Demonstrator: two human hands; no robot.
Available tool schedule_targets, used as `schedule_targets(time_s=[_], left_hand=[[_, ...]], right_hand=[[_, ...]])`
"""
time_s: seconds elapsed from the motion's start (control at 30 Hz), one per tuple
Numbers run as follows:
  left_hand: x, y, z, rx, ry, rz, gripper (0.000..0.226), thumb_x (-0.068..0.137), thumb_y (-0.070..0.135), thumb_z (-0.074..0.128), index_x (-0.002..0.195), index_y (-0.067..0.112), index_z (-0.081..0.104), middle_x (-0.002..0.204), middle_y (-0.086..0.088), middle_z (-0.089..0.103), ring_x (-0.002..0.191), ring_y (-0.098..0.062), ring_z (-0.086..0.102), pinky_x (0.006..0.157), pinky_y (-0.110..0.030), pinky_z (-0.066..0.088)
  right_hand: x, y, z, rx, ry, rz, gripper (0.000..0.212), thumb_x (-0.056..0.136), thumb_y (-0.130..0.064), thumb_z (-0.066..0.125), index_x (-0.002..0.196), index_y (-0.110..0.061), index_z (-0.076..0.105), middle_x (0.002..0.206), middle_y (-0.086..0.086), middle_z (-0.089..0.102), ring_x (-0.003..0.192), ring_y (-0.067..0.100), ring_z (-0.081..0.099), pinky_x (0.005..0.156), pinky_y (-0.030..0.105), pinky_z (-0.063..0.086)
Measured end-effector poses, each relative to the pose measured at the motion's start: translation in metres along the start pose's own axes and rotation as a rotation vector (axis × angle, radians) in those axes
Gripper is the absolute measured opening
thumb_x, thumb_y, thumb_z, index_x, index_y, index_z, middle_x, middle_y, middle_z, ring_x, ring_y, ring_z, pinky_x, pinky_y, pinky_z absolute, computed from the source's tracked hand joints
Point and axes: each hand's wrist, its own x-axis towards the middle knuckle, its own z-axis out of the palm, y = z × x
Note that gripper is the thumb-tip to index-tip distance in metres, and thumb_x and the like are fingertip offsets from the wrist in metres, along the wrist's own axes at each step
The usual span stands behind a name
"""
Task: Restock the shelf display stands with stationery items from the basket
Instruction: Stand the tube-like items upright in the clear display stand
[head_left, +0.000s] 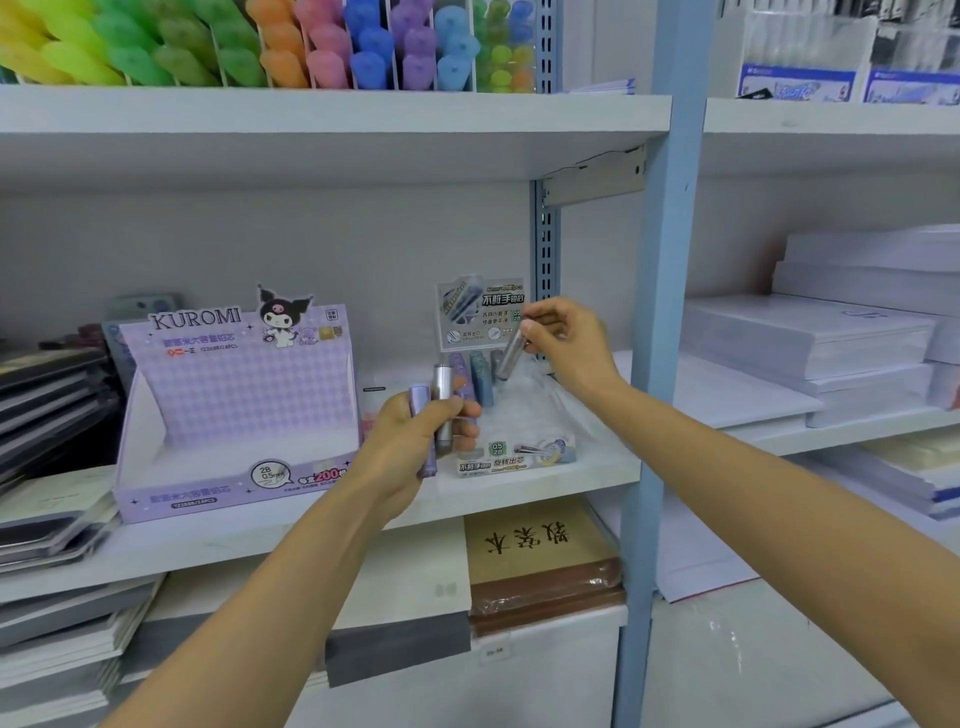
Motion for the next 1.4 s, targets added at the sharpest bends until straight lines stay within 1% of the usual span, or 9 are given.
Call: schedule_targets(time_s=[0.1,0.17,0.27,0.47,0.57,0.83,1.0,1.17,1.4], left_hand=[[0.0,-0.004,-0.006,0.029,-0.03,0.017,0.016,0.099,0.015,0.05,0.108,0.022,0.061,0.082,-0.005,0.07,0.063,-0.012,0.065,0.055,-0.025,0.055],[0.002,-0.007,-0.009,0.091,-0.018,0.022,0.02,0.099,0.02,0.051,0.112,0.032,0.059,0.08,-0.002,0.07,0.058,-0.008,0.06,0.045,-0.018,0.042],[0.004,-0.011,-0.011,0.099,-0.024,0.016,0.026,0.1,0.019,0.05,0.121,0.032,0.056,0.079,-0.002,0.068,0.053,-0.006,0.05,0.04,-0.017,0.029],[0.012,-0.018,-0.014,0.127,0.018,0.007,0.021,0.099,0.017,0.052,0.118,0.007,0.051,0.079,-0.003,0.07,0.051,-0.007,0.049,0.038,-0.017,0.029],[0.015,-0.02,-0.015,0.168,0.038,0.019,0.024,0.099,0.018,0.053,0.113,-0.001,0.05,0.083,-0.005,0.071,0.052,-0.008,0.049,0.038,-0.017,0.03],[0.018,-0.02,-0.015,0.142,0.04,0.022,0.011,0.098,0.018,0.055,0.106,0.012,0.052,0.084,-0.004,0.071,0.052,-0.008,0.053,0.038,-0.018,0.03],[0.018,-0.021,-0.015,0.139,0.044,0.024,0.011,0.097,0.02,0.056,0.106,0.014,0.053,0.087,-0.005,0.072,0.053,-0.01,0.057,0.037,-0.018,0.03],[0.016,-0.02,-0.014,0.167,0.034,0.028,0.011,0.097,0.022,0.056,0.105,0.015,0.053,0.087,-0.005,0.071,0.056,-0.012,0.06,0.037,-0.017,0.03],[0.011,-0.015,-0.011,0.227,-0.023,0.003,0.022,0.095,0.026,0.059,0.11,0.011,0.053,0.08,-0.002,0.07,0.051,-0.013,0.058,0.038,-0.017,0.03]], right_hand=[[0.008,0.016,0.01,-0.143,-0.02,-0.019,0.016,0.09,-0.003,0.063,0.105,-0.003,0.067,0.094,0.008,0.067,0.087,0.019,0.063,0.079,0.028,0.057],[0.012,0.026,0.015,-0.197,-0.024,-0.017,0.017,0.089,-0.003,0.064,0.105,-0.003,0.068,0.092,0.007,0.067,0.088,0.023,0.064,0.084,0.036,0.057],[0.015,0.037,0.021,-0.262,-0.035,-0.021,0.018,0.088,-0.003,0.066,0.105,-0.005,0.068,0.091,0.004,0.066,0.087,0.021,0.064,0.085,0.039,0.057],[0.031,0.042,0.021,-0.411,-0.157,-0.054,0.017,0.089,-0.008,0.066,0.106,-0.006,0.07,0.089,0.003,0.066,0.087,0.022,0.066,0.087,0.039,0.056],[0.04,0.038,0.019,-0.498,-0.238,-0.089,0.019,0.091,-0.01,0.064,0.109,-0.007,0.069,0.095,0.006,0.069,0.087,0.018,0.064,0.089,0.033,0.053],[0.043,0.04,0.018,-0.465,-0.184,-0.166,0.02,0.09,-0.009,0.066,0.11,-0.007,0.069,0.099,0.006,0.07,0.088,0.015,0.063,0.084,0.025,0.052],[0.042,0.045,0.02,-0.482,-0.259,-0.149,0.02,0.09,-0.009,0.066,0.109,-0.007,0.07,0.095,0.0,0.068,0.083,0.01,0.061,0.075,0.014,0.047],[0.043,0.045,0.017,-0.482,-0.342,-0.111,0.018,0.089,-0.006,0.066,0.107,-0.005,0.069,0.089,0.001,0.066,0.082,0.013,0.063,0.083,0.029,0.056],[0.042,0.043,0.018,-0.408,-0.353,-0.059,0.017,0.087,-0.007,0.069,0.103,-0.011,0.066,0.085,0.001,0.063,0.077,0.013,0.064,0.079,0.03,0.058]])
